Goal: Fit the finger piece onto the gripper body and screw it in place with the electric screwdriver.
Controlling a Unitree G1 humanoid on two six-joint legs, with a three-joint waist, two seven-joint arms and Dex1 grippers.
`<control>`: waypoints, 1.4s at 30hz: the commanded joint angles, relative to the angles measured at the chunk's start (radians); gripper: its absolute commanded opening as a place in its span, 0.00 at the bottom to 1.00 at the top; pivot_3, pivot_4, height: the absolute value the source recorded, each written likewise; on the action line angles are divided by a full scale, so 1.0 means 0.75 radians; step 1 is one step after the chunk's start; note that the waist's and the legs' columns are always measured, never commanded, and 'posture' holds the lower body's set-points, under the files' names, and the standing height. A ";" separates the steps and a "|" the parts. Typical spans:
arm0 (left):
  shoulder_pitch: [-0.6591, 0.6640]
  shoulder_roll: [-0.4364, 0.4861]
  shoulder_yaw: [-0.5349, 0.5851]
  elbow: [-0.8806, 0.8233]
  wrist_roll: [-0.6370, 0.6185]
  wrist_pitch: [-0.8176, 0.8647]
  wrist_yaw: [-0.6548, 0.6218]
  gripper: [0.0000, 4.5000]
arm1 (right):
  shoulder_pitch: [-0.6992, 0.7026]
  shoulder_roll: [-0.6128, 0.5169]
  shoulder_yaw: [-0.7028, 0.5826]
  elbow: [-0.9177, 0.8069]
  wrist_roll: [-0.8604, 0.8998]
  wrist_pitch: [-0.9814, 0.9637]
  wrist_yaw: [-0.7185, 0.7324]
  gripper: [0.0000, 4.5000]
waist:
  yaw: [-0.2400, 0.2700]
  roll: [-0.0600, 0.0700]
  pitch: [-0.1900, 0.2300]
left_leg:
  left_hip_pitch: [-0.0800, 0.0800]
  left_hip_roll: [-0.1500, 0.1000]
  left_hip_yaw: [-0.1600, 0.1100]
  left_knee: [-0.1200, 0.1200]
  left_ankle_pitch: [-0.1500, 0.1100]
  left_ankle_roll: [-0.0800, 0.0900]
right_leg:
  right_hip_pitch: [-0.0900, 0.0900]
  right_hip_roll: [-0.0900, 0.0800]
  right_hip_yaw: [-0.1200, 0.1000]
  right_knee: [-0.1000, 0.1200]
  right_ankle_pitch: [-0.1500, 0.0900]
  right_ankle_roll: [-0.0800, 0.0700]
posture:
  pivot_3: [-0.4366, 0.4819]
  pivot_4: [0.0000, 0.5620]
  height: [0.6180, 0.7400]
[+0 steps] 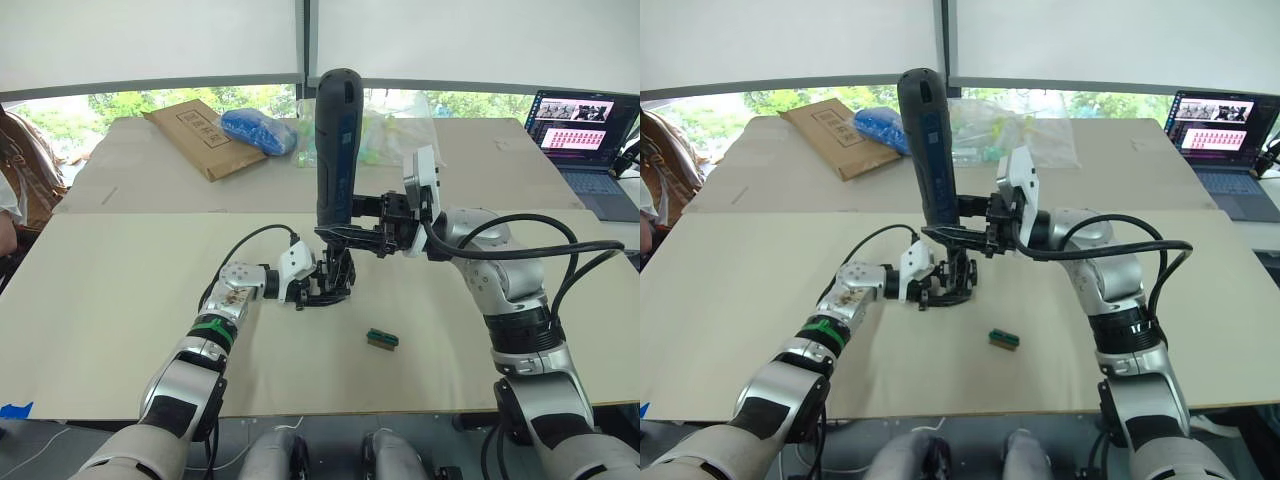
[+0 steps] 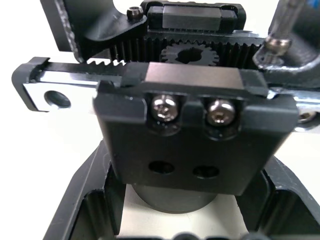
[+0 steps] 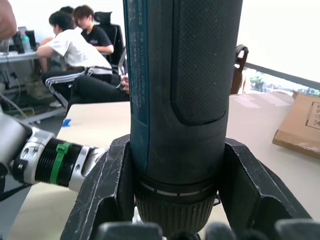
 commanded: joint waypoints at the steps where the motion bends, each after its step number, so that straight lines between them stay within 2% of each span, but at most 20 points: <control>1: -0.013 0.020 0.030 -0.037 -0.012 -0.018 -0.007 0.52 | 0.086 -0.044 0.122 0.126 -0.131 0.065 0.010 0.43 | 0.000 -0.001 -0.001 | 0.000 0.000 0.000 0.000 0.000 0.000 | 0.000 0.000 0.000 0.000 0.000 0.000 | 0.48 0.27 0.93; 18: -0.021 0.022 0.040 -0.040 -0.018 -0.011 -0.002 0.52 | 0.088 -0.070 0.164 0.179 -0.181 0.027 0.004 0.43 | -0.001 -0.002 -0.003 | 0.003 0.001 0.000 0.000 0.000 0.000 | 0.001 -0.001 0.001 -0.001 0.000 -0.001 | 0.48 0.27 0.93; 26: -0.019 0.025 0.037 -0.040 -0.016 -0.011 -0.005 0.52 | 0.044 -0.064 0.123 0.135 -0.144 0.029 -0.026 0.43 | -0.001 -0.002 -0.004 | 0.002 0.001 0.000 0.000 0.000 0.000 | 0.001 -0.001 0.001 -0.001 0.000 -0.001 | 0.48 0.27 0.93; 29: -0.016 0.026 0.034 -0.037 -0.012 -0.014 -0.009 0.52 | 0.012 -0.069 0.084 0.052 -0.100 0.030 -0.028 0.43 | 0.000 -0.002 -0.004 | 0.002 0.001 0.000 0.000 0.000 0.000 | 0.000 -0.001 0.001 -0.001 0.000 -0.001 | 0.48 0.27 0.93; 37: -0.013 0.015 0.023 -0.026 -0.007 -0.015 -0.022 0.52 | -0.126 0.015 -0.155 -0.219 0.184 0.007 -0.079 0.43 | 0.000 -0.002 -0.002 | -0.006 0.001 0.000 0.000 0.000 0.000 | -0.007 -0.001 0.000 0.001 0.000 -0.001 | 0.48 0.27 0.93; 42: -0.009 0.010 0.019 -0.025 -0.003 -0.002 -0.034 0.52 | -0.235 0.052 -0.278 -0.292 0.359 0.128 -0.222 0.43 | 0.000 -0.001 -0.001 | -0.008 0.000 0.000 -0.001 0.000 0.000 | -0.006 0.000 -0.002 0.001 0.000 -0.001 | 0.48 0.27 0.93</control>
